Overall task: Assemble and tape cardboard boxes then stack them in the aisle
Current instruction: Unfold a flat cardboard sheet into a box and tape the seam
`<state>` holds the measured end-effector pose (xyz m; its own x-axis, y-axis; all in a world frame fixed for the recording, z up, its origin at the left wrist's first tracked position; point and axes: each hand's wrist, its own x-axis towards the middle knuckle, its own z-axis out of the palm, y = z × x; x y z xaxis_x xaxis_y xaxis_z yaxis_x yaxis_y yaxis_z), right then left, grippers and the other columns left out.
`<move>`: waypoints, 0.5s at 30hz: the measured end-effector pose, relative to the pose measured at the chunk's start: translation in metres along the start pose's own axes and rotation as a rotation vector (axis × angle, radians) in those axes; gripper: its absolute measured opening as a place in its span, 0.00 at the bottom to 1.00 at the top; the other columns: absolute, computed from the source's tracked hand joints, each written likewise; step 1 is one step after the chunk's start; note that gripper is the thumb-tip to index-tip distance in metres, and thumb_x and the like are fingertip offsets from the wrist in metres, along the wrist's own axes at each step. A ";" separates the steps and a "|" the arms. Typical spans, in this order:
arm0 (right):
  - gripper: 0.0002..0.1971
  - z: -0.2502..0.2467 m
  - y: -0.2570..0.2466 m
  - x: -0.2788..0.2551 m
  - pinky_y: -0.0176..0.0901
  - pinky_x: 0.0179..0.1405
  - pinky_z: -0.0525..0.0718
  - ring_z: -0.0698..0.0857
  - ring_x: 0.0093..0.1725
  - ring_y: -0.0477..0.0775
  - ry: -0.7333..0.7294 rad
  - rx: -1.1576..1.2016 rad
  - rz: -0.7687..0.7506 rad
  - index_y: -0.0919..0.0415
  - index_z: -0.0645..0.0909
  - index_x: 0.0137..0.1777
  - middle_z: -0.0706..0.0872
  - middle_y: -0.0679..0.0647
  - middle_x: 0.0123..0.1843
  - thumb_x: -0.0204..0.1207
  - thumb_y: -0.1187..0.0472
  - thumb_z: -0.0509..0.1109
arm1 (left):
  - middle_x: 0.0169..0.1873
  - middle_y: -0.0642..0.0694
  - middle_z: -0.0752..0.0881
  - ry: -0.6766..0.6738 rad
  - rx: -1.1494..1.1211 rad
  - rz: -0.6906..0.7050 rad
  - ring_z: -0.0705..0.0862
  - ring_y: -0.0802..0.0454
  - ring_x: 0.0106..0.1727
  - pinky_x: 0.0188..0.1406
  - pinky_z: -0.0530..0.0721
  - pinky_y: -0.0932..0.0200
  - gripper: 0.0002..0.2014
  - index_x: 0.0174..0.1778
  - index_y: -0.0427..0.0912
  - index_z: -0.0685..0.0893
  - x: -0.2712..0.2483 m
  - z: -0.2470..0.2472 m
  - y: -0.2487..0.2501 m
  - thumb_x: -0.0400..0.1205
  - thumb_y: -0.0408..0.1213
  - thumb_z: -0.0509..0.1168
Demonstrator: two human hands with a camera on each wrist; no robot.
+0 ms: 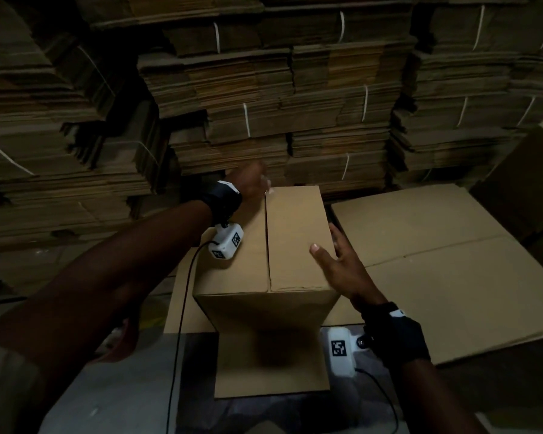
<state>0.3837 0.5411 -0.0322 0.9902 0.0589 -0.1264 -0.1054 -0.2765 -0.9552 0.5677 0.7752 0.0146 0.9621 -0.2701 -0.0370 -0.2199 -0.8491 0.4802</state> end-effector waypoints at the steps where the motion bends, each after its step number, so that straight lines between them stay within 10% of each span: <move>1: 0.32 0.000 0.001 0.001 0.16 0.49 0.70 0.72 0.55 0.13 0.002 -0.001 0.004 0.41 0.58 0.86 0.71 0.28 0.70 0.86 0.51 0.68 | 0.46 0.33 0.89 -0.023 0.033 -0.002 0.87 0.34 0.50 0.40 0.74 0.53 0.13 0.56 0.33 0.87 -0.001 -0.001 0.001 0.88 0.41 0.65; 6: 0.35 0.000 0.000 -0.001 0.33 0.59 0.71 0.70 0.72 0.37 0.005 -0.004 0.027 0.43 0.56 0.89 0.69 0.34 0.73 0.86 0.50 0.69 | 0.41 0.39 0.84 -0.137 0.025 -0.145 0.85 0.42 0.47 0.50 0.81 0.51 0.38 0.45 0.40 0.87 0.008 0.002 -0.001 0.77 0.76 0.56; 10: 0.34 0.000 -0.004 -0.004 0.41 0.66 0.69 0.66 0.72 0.37 0.013 0.023 0.031 0.43 0.56 0.88 0.68 0.33 0.72 0.86 0.50 0.68 | 0.52 0.39 0.87 -0.061 -0.007 -0.159 0.82 0.43 0.51 0.47 0.76 0.52 0.17 0.45 0.39 0.85 0.010 -0.004 -0.007 0.89 0.49 0.62; 15: 0.34 0.000 -0.003 -0.004 0.41 0.68 0.67 0.63 0.73 0.37 0.023 0.030 0.031 0.42 0.56 0.88 0.65 0.32 0.71 0.86 0.51 0.68 | 0.39 0.39 0.89 0.248 -0.332 -0.330 0.87 0.42 0.44 0.41 0.75 0.56 0.29 0.40 0.38 0.90 0.013 -0.005 -0.019 0.88 0.59 0.58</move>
<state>0.3804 0.5417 -0.0287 0.9882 0.0288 -0.1505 -0.1387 -0.2492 -0.9585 0.5851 0.7906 0.0097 0.9896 0.1371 -0.0443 0.1256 -0.6705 0.7312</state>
